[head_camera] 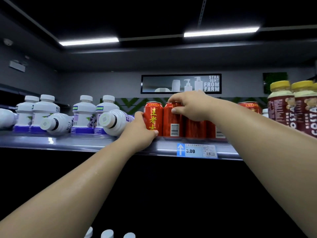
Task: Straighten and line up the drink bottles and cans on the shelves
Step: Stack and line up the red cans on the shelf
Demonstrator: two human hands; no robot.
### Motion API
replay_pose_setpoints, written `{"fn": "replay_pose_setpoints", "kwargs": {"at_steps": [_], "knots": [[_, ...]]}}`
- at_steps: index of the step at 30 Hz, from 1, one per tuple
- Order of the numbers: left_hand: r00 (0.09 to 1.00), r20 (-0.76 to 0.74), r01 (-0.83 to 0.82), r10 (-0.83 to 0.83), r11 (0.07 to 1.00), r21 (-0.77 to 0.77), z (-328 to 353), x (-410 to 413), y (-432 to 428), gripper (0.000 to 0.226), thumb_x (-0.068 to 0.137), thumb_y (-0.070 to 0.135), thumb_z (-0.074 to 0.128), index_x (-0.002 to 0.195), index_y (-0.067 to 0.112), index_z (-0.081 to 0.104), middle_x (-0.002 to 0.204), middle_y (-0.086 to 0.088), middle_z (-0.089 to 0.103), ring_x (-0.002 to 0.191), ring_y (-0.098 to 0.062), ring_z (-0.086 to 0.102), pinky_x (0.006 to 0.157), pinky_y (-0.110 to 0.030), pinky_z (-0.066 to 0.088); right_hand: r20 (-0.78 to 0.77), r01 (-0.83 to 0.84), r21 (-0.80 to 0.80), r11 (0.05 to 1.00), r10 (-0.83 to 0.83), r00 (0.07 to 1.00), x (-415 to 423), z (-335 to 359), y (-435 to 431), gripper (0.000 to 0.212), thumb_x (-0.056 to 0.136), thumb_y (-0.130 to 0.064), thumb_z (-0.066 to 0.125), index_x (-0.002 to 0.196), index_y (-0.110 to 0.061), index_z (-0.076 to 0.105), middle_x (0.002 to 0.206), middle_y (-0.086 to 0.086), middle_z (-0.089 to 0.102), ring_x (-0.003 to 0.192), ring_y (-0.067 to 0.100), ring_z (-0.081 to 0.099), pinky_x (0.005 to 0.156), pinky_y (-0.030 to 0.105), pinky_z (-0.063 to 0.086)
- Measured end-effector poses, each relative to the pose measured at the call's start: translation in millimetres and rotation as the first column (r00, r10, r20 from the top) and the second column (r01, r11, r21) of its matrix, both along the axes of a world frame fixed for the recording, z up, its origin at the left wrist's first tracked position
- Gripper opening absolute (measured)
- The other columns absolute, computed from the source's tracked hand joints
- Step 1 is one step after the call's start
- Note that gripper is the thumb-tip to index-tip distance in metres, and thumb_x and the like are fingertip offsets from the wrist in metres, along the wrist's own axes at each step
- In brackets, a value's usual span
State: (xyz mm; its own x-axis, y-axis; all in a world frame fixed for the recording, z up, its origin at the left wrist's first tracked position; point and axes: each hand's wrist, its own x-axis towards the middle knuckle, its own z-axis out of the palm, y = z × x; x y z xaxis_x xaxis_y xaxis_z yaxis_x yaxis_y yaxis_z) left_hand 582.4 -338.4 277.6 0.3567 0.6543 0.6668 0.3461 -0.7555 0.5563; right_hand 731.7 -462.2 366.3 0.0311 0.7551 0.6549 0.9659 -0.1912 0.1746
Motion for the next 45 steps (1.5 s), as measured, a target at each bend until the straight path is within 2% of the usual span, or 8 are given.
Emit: {"fn": "replay_pose_setpoints", "kwargs": {"at_steps": [6, 10, 15, 23, 28, 33, 40, 45], "knots": [[0.985, 0.167, 0.026, -0.036, 0.998, 0.06, 4.3, 9.3, -14.9, 0.084, 0.083, 0.041, 0.073, 0.146, 0.023, 0.022, 0.132, -0.003, 0.048, 0.119, -0.024, 0.052, 0.1, -0.039, 0.042, 0.031, -0.032, 0.072, 0.997, 0.029, 0.999, 14.6, -10.2, -8.7, 0.048, 0.096, -0.049, 0.054, 0.142, -0.041, 0.043, 0.143, -0.007, 0.053, 0.133, 0.021, 0.047, 0.118, 0.06, 0.008], [0.981, 0.176, -0.142, 0.079, 0.912, 0.385, 8.1, 22.9, -29.6, 0.081, 0.087, 0.04, 0.068, 0.152, 0.022, 0.024, 0.152, -0.007, 0.032, 0.139, -0.027, 0.031, 0.116, -0.041, 0.025, 0.083, -0.009, 0.123, 0.992, -0.002, 0.997, 27.7, -11.6, -33.0, 0.049, 0.095, -0.047, 0.058, 0.142, -0.037, 0.046, 0.144, -0.004, 0.052, 0.136, 0.022, 0.043, 0.12, 0.057, 0.008], [0.994, 0.081, -0.105, 0.067, 0.744, 0.66, 24.5, 52.6, -66.7, 0.06, 0.088, 0.041, 0.065, 0.143, 0.025, 0.045, 0.142, 0.0, 0.051, 0.132, -0.023, 0.043, 0.111, -0.039, 0.026, 0.045, 0.155, 0.158, 0.975, -0.164, 0.986, 61.4, -10.5, -64.3, 0.053, 0.093, -0.061, 0.051, 0.141, -0.038, 0.046, 0.143, -0.001, 0.054, 0.138, 0.028, 0.039, 0.119, 0.061, 0.002], [0.962, -0.185, -0.026, 0.199, 0.744, 0.668, 43.2, 103.8, -89.2, 0.061, 0.088, 0.053, 0.058, 0.144, 0.036, 0.037, 0.146, 0.007, 0.043, 0.141, -0.019, 0.031, 0.12, -0.058, 0.002, 0.011, 0.21, 0.068, 0.975, -0.211, 0.977, 95.4, -11.6, -85.1, 0.039, 0.099, -0.056, 0.042, 0.132, -0.037, 0.05, 0.13, -0.001, 0.059, 0.137, 0.024, 0.039, 0.116, 0.063, -0.011], [0.95, -0.169, -0.104, 0.261, 0.779, 0.618, 40.6, 112.4, -81.3, 0.073, 0.08, 0.066, 0.06, 0.143, 0.039, 0.035, 0.147, 0.002, 0.038, 0.142, -0.024, 0.028, 0.118, -0.06, -0.001, 0.088, 0.233, 0.189, 0.954, -0.253, 0.964, 97.3, -5.5, -83.7, 0.047, 0.086, -0.077, 0.046, 0.103, -0.034, 0.05, 0.105, 0.0, 0.058, 0.112, 0.027, 0.048, 0.097, 0.047, 0.026], [0.95, -0.148, -0.122, 0.273, 0.766, 0.631, 39.2, 113.2, -77.2, 0.067, 0.082, 0.071, 0.053, 0.14, 0.041, 0.039, 0.144, 0.005, 0.043, 0.142, -0.021, 0.028, 0.117, -0.061, -0.005, -0.026, 0.158, 0.097, 0.983, -0.156, 0.987, 113.3, -0.3, -90.0, 0.033, 0.091, -0.058, 0.051, 0.121, -0.044, 0.053, 0.119, -0.005, 0.061, 0.127, 0.024, 0.044, 0.114, 0.053, 0.009], [0.948, -0.202, -0.065, 0.245, 0.774, 0.629, 56.2, 132.4, -99.5, 0.072, 0.077, 0.081, 0.047, 0.135, 0.039, 0.045, 0.127, 0.009, 0.059, 0.134, -0.02, 0.041, 0.116, -0.062, -0.007, 0.045, 0.233, 0.125, 0.964, -0.24, 0.97, 126.0, 5.2, -111.7, 0.061, 0.08, -0.078, 0.054, 0.127, -0.039, 0.049, 0.128, 0.0, 0.061, 0.121, 0.027, 0.047, 0.092, 0.043, 0.031], [0.903, -0.269, -0.118, 0.336, 0.795, 0.595, 62.7, 146.5, -107.4, 0.079, 0.072, 0.09, 0.04, 0.128, 0.035, 0.049, 0.103, 0.006, 0.062, 0.124, -0.024, 0.049, 0.116, -0.064, -0.004, 0.169, 0.308, 0.085, 0.948, -0.319, 0.933, 128.6, 0.5, -126.0, 0.042, 0.09, -0.067, 0.052, 0.118, -0.035, 0.051, 0.116, 0.001, 0.061, 0.116, 0.027, 0.045, 0.091, 0.043, 0.027]]}}
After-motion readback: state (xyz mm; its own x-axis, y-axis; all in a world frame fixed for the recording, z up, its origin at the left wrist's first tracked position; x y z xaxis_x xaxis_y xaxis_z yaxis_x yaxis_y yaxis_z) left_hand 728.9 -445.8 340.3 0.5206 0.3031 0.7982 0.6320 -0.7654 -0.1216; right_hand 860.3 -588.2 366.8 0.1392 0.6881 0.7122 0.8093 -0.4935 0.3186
